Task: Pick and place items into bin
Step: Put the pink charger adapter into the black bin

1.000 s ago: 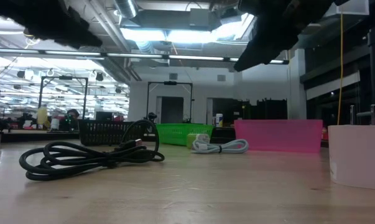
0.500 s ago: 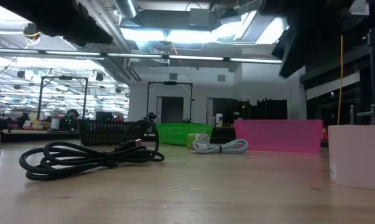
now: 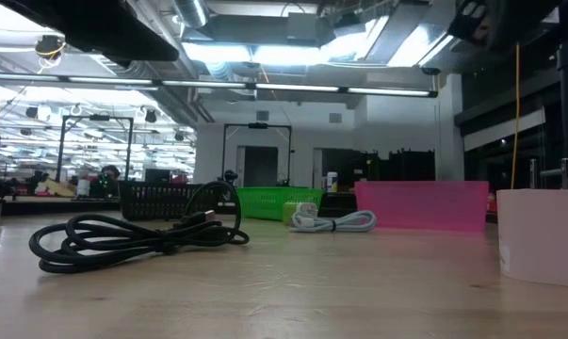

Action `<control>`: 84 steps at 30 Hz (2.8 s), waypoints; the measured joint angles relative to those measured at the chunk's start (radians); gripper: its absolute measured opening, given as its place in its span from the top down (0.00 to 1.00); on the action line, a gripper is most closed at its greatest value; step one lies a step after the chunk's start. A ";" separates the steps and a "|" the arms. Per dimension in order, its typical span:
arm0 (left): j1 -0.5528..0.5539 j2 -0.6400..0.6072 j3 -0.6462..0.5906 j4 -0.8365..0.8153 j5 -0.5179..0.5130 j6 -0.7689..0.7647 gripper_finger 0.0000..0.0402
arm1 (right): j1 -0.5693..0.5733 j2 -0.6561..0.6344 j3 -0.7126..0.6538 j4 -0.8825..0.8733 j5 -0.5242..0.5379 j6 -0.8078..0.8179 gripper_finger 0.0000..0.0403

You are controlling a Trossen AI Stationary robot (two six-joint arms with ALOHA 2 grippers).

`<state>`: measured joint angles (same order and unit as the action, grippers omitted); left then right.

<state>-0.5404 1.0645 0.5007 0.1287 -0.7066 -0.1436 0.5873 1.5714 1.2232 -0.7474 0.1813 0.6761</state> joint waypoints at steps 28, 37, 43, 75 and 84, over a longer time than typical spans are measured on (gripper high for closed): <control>-0.002 0.000 0.000 -0.022 0.050 -0.055 1.00 | 0.106 0.175 0.093 -0.080 0.038 0.314 0.60; -0.002 0.000 0.000 -0.023 0.049 -0.071 1.00 | 0.112 0.175 -0.043 0.094 0.038 0.309 0.40; -0.002 0.000 0.000 -0.023 0.048 -0.079 1.00 | 0.113 0.175 -0.092 0.156 0.036 0.307 0.36; -0.002 0.000 0.000 -0.023 0.049 -0.081 1.00 | 0.088 0.220 -0.199 0.367 0.053 0.258 0.46; -0.002 0.000 0.000 -0.023 0.049 -0.081 1.00 | 0.088 0.218 -0.199 0.369 0.052 0.258 0.46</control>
<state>-0.5426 1.0641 0.5003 0.1055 -0.6579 -0.2245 0.6750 1.7889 1.0237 -0.3786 0.2337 0.9337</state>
